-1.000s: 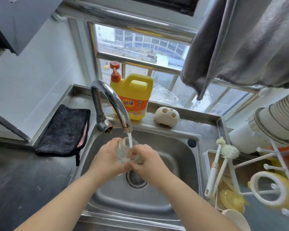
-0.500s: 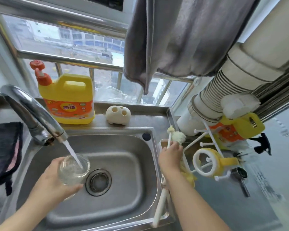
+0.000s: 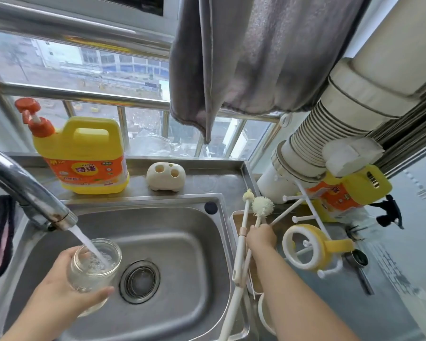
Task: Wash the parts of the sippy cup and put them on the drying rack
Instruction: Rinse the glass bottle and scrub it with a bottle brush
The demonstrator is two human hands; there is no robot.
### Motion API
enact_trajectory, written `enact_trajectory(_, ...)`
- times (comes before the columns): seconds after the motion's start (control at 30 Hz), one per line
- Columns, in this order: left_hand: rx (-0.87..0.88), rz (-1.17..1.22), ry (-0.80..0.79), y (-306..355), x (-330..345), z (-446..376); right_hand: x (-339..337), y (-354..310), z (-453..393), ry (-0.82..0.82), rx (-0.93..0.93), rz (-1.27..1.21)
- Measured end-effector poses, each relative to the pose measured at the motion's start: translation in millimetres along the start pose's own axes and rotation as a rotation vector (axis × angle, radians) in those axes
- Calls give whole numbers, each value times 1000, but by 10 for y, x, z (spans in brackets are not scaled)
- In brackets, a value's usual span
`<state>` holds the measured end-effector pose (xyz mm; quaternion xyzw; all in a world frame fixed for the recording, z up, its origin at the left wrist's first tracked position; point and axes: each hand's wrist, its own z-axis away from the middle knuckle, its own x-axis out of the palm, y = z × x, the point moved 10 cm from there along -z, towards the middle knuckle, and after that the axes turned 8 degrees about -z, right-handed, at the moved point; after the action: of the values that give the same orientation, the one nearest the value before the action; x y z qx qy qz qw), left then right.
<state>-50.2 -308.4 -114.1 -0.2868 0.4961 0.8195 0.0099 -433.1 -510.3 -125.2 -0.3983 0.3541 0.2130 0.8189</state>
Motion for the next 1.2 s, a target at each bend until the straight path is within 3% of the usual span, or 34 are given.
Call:
enact_trajectory(0.17, -36, -51, -15, -77, 72, -70, -144, -85, -12, 49, -75, -133)
enact_trajectory(0.4, -13, -96, -17, -67, 111, -106, -233, -473, 323, 71, -361, -244)
enact_trajectory(0.47, 6, -89, -32, -26, 127, -107, -132, -595, 508, 2, -428, -334)
enact_trajectory(0.57, 20, -69, -47, -19, 91, -125, 177, -720, 918, -306, -411, -551)
enact_trajectory(0.63, 32, -58, -40, -22, 38, -144, 297, -839, 1345, -492, -538, -409)
enact_trajectory(0.77, 99, -88, -61, 54, -29, -125, 576, -965, 2223, -680, -920, 229)
enact_trajectory(0.83, 150, -130, -64, 92, -89, -107, 745, -1010, 2465, -633, -1074, 556)
enact_trajectory(1.0, 292, -349, -77, 208, -177, -36, 1088, -1368, 2771, -452, -1310, 990)
enact_trajectory(1.13, 341, -390, -104, 258, -183, 0, 1384, -1434, 2944, -437, -1404, 1170)
enact_trajectory(1.2, 333, -402, -98, 253, -211, 9, 1527, -1324, 2878, -533, -1350, 1197)
